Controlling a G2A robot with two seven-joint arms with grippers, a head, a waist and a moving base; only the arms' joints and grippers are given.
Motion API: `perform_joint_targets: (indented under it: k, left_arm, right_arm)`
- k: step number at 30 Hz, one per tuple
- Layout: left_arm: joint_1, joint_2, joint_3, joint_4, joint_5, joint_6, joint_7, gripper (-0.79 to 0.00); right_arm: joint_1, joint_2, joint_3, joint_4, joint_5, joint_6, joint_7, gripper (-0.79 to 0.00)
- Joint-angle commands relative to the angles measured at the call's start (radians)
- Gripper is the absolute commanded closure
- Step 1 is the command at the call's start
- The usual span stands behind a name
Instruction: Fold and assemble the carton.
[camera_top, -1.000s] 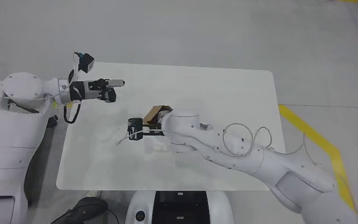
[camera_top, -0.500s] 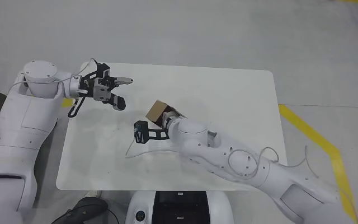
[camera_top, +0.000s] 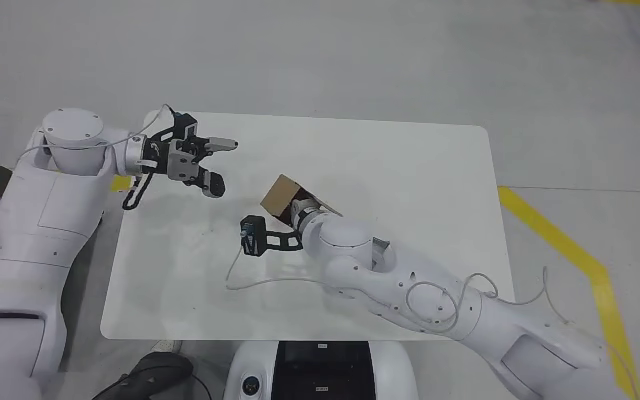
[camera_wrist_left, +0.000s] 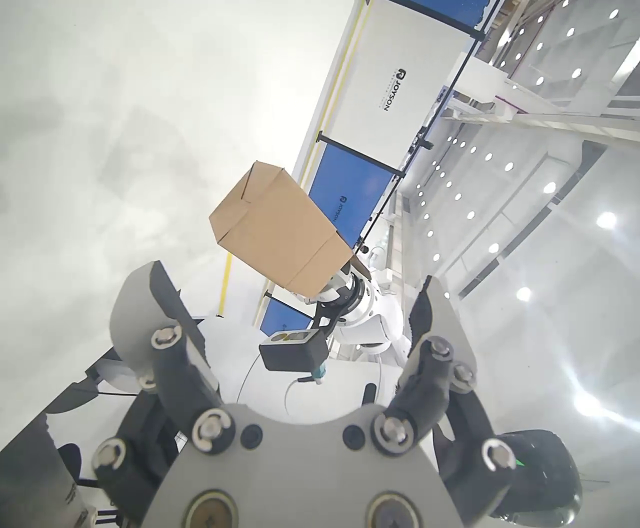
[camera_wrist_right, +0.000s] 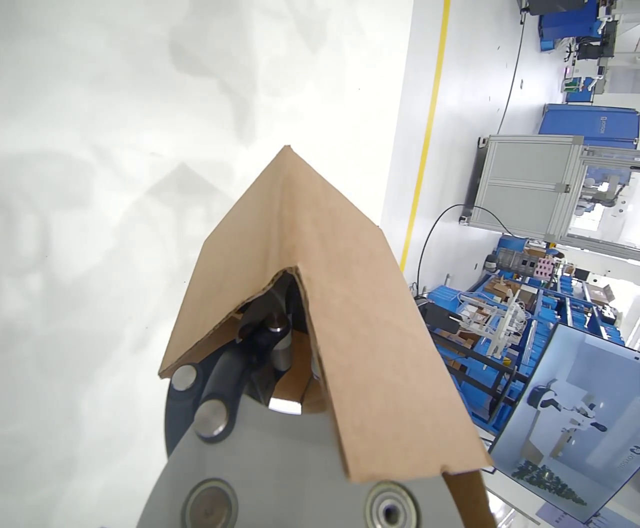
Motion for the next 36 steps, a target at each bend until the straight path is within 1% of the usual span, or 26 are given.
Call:
perform_joint_targets:
  k: [1, 2, 3, 7, 11, 14, 19, 25, 31, 36]
  left_arm:
    - [0.0, 0.0, 0.0, 0.0, 0.0, 0.0, 0.0, -0.785]
    - [0.0, 0.0, 0.0, 0.0, 0.0, 0.0, 0.0, -0.785]
    - [0.009, -0.001, 0.002, -0.004, 0.002, 0.008, 0.025, -0.785]
    - [0.019, 0.002, 0.019, -0.02, -0.02, 0.083, 0.083, -0.785]
    - [0.008, 0.008, 0.088, -0.043, -0.078, 0.12, 0.12, -0.785]
    - [-0.019, 0.012, 0.155, -0.058, -0.142, 0.138, 0.138, -0.785]
    - [-0.085, 0.015, 0.268, -0.058, -0.25, 0.176, 0.176, -0.785]
    - [-0.159, 0.028, 0.393, -0.029, -0.316, 0.221, 0.221, -0.785]
    - [-0.213, 0.049, 0.493, -0.02, -0.367, 0.233, 0.233, -0.785]
    - [-0.252, 0.061, 0.562, -0.037, -0.391, 0.225, 0.225, -0.785]
  right_arm:
    - [0.0, 0.0, 0.0, 0.0, 0.0, 0.0, 0.0, 0.0]
    - [-0.006, 0.001, 0.002, 0.006, -0.017, 0.005, -0.006, 0.0]
    - [-0.012, 0.001, 0.003, 0.005, -0.036, 0.006, -0.017, 0.0]
    - [-0.026, 0.004, 0.01, 0.0, -0.105, -0.01, -0.072, 0.0]
    - [-0.042, 0.008, 0.02, -0.011, -0.172, -0.023, -0.127, 0.0]
    - [-0.05, 0.01, 0.021, -0.017, -0.221, -0.049, -0.164, 0.0]
    - [-0.064, 0.006, 0.013, -0.012, -0.296, -0.074, -0.209, 0.0]
    - [-0.076, -0.003, 0.017, -0.001, -0.39, -0.067, -0.206, 0.0]
    - [-0.094, -0.01, 0.03, 0.006, -0.463, -0.071, -0.201, 0.0]
    - [-0.104, -0.022, 0.036, 0.018, -0.488, -0.083, -0.222, 0.0]
